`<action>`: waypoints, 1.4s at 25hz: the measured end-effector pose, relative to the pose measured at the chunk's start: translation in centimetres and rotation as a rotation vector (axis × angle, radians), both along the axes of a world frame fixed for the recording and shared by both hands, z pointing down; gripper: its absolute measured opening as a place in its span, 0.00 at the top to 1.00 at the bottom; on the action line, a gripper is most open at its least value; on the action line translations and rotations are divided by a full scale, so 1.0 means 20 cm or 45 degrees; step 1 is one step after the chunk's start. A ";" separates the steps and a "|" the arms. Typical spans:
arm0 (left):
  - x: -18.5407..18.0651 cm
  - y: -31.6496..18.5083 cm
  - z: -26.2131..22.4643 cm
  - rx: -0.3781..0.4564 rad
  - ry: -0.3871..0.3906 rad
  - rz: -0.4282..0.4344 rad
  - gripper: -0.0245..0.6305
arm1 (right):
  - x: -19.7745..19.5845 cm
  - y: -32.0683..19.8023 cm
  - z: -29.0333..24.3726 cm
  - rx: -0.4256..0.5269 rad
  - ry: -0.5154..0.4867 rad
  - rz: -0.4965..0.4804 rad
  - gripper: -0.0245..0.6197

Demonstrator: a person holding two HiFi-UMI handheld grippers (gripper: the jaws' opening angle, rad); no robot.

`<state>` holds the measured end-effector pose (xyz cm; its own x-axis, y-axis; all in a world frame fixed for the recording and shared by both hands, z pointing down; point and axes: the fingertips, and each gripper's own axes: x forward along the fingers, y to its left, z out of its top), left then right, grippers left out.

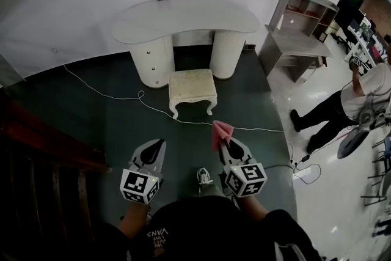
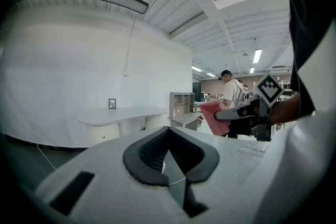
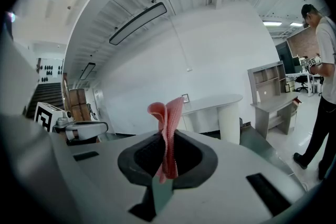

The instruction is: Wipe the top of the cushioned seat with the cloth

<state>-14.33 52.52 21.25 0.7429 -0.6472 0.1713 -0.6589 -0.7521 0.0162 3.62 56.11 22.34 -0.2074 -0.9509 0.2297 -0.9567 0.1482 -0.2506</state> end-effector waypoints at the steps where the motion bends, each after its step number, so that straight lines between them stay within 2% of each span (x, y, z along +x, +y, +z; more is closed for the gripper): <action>1: 0.04 -0.04 -0.01 0.003 0.001 -0.011 0.94 | 0.03 -0.05 0.00 -0.001 0.001 -0.016 0.92; 9: 0.28 -0.31 -0.04 0.005 -0.010 -0.104 0.94 | 0.26 -0.40 -0.02 -0.010 0.012 -0.143 0.92; 19: 0.37 -0.51 0.05 -0.065 -0.011 -0.185 0.94 | 0.35 -0.66 0.06 -0.068 -0.021 -0.216 0.92; 24: 0.36 -0.67 0.10 -0.095 -0.017 -0.151 0.94 | 0.34 -0.81 0.09 -0.085 -0.032 -0.192 0.92; 35: 0.29 -1.28 0.07 -0.102 0.009 -0.017 0.94 | 0.22 -1.34 0.07 -0.096 0.000 -0.082 0.92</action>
<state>-8.61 26.90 22.69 0.7358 -0.6411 0.2180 -0.6682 -0.7396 0.0804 8.00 29.27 23.75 -0.2677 -0.9155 0.3004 -0.9457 0.1900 -0.2637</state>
